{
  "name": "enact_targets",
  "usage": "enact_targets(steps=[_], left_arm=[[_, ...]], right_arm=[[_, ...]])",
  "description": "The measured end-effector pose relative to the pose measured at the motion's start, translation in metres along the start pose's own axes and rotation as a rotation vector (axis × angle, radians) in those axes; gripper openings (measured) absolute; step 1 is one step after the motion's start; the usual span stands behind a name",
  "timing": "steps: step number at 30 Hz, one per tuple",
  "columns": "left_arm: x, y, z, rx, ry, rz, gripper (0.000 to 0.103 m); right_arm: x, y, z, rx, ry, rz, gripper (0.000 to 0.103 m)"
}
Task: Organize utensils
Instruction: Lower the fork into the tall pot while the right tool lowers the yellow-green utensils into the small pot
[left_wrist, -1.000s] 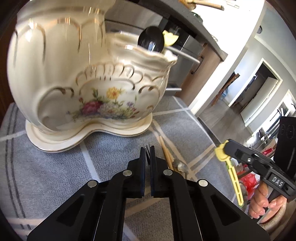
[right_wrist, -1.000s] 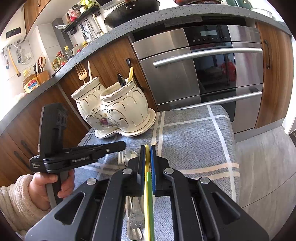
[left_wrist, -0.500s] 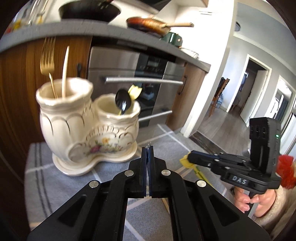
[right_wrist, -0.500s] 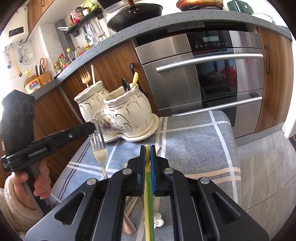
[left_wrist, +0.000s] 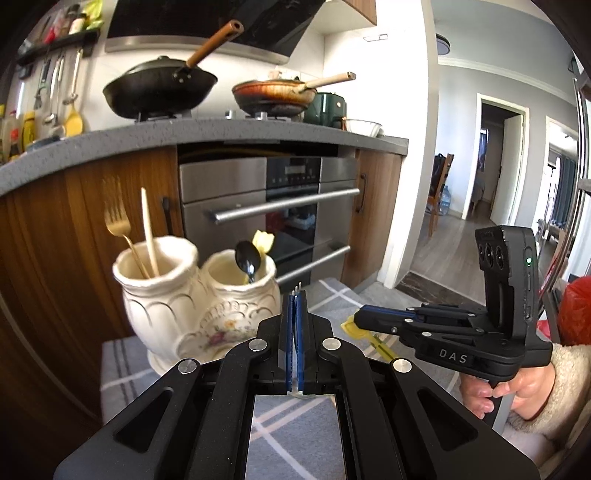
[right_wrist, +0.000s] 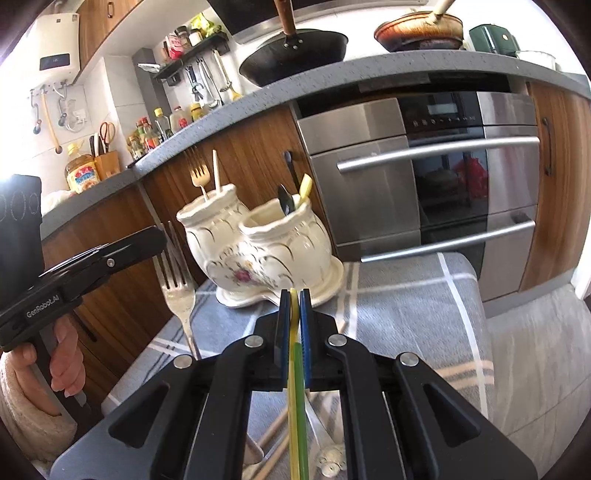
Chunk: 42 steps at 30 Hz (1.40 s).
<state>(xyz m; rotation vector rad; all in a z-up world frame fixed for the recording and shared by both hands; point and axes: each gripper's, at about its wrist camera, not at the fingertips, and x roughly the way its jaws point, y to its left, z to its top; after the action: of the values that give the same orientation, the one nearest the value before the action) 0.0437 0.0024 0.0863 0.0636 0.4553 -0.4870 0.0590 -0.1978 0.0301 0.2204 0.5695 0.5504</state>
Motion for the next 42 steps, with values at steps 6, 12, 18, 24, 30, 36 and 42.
enact_targets(steps=[6,12,18,24,30,36,42], left_arm=[[-0.022,0.022,0.029,0.003,-0.035,0.050,0.002],[-0.038,0.057,0.067,-0.013,-0.058,0.144,0.002],[-0.032,0.076,0.099,0.034,-0.068,0.262,0.002],[-0.041,0.090,0.128,0.037,-0.128,0.329,0.002],[-0.028,0.104,0.147,0.071,-0.134,0.435,0.002],[-0.002,0.107,0.139,0.110,-0.095,0.475,0.002],[0.019,0.109,0.121,0.102,-0.045,0.446,0.002]], right_arm=[[0.007,0.004,0.028,0.029,-0.056,0.057,0.005],[0.020,0.017,0.064,0.011,-0.135,0.096,0.005],[0.036,0.033,0.103,-0.039,-0.247,0.105,0.005],[0.055,0.044,0.127,-0.068,-0.325,0.104,0.005],[0.084,0.037,0.139,-0.042,-0.362,0.064,0.005],[0.106,0.027,0.134,-0.042,-0.392,0.018,0.005],[0.115,0.017,0.124,-0.048,-0.398,0.001,0.005]])
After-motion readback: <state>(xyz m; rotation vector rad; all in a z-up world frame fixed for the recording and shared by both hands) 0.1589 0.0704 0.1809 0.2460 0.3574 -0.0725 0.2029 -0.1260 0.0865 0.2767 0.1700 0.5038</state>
